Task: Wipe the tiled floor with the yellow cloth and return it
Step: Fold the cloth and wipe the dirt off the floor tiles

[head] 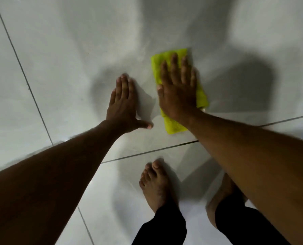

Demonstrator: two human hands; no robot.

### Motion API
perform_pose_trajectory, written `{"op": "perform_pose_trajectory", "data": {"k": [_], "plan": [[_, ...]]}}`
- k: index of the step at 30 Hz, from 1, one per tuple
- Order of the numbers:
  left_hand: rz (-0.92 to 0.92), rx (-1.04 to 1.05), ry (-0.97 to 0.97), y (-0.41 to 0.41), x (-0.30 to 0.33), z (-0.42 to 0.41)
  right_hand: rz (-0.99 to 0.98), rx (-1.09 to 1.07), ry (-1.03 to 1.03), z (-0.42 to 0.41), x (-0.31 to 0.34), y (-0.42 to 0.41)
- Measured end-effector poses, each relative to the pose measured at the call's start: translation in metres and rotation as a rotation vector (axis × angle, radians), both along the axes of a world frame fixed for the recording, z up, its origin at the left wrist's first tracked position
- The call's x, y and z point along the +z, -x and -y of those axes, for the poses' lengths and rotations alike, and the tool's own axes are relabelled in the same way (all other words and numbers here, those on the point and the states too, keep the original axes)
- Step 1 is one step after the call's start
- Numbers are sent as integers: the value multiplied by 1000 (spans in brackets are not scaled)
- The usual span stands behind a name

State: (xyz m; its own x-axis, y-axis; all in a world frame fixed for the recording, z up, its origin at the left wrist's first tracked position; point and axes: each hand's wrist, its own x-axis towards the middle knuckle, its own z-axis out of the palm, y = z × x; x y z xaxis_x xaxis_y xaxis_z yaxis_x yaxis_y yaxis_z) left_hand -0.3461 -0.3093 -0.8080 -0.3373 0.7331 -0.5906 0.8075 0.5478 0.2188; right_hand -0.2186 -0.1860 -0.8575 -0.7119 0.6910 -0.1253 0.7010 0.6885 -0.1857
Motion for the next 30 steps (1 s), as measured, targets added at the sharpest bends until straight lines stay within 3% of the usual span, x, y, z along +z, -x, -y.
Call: {"op": "perform_pose_trajectory", "data": {"k": [4, 7, 8, 10, 12, 13, 16, 19, 22, 26, 27, 30], "plan": [[17, -4, 1, 2, 3, 0, -5, 359, 70, 71, 13, -82], [14, -16, 12, 1, 4, -1, 36, 466, -3, 7, 14, -130], [8, -20, -1, 1, 2, -1, 69, 398, -32, -23, 9, -121], [13, -23, -11, 2, -1, 1, 55, 44, -57, -61, 5, -72], [6, -28, -13, 3, -5, 3, -3, -209, -34, -42, 5, -22], [6, -31, -15, 2, -6, 3, -43, -170, -41, -16, 3, -11], [19, -22, 2, 4, -1, 2, -27, 280, 37, 59, 5, -65], [28, -35, 33, 3, 4, 0, 5, 468, -3, 21, 7, -157], [11, -39, 35, 3, -3, 1, 91, 386, -99, -60, -2, -175], [-78, -56, 28, 3, -18, 2, 15, -195, -100, -67, -1, -71], [-83, -65, 19, 3, -19, 2, -11, -202, -83, -52, 2, -48], [-97, -82, 23, 4, -16, 4, -13, 147, -20, 3, 3, -49]]}}
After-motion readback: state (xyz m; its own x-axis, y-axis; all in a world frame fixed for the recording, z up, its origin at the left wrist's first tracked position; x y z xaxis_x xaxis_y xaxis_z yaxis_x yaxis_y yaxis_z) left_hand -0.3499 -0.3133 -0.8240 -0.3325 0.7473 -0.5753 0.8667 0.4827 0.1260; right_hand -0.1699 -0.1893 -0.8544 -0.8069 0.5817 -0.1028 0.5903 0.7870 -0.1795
